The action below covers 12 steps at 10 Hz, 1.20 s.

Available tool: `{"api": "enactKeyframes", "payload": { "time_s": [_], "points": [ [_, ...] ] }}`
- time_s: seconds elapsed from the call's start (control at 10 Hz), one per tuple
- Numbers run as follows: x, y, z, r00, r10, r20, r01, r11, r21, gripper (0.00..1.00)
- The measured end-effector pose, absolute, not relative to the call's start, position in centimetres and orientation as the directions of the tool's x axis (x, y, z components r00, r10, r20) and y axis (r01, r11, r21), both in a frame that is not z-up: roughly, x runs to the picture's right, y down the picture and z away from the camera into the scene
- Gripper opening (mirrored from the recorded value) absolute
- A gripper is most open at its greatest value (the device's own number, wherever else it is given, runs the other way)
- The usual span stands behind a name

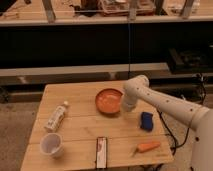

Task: Push the ceramic bowl across the table

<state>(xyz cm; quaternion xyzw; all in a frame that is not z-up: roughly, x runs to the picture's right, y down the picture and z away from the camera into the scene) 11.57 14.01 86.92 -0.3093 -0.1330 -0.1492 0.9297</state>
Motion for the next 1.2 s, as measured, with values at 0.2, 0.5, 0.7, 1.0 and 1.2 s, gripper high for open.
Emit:
{"api": "enactKeyframes", "payload": {
  "time_s": [0.2, 0.5, 0.7, 1.0, 1.2],
  "points": [
    [10.4, 13.3, 87.5, 0.908, -0.210, 0.364, 0.387, 0.755, -0.530, 0.03],
    [9.8, 13.1, 87.8, 0.898, -0.217, 0.382, 0.404, 0.748, -0.526, 0.03],
    [8.8, 12.9, 87.9, 0.890, -0.225, 0.396, 0.420, 0.742, -0.523, 0.03],
    [8.2, 12.7, 88.1, 0.880, -0.231, 0.414, 0.437, 0.734, -0.520, 0.03],
    [7.8, 12.6, 88.2, 0.877, -0.228, 0.422, 0.441, 0.731, -0.521, 0.03]
  ]
}}
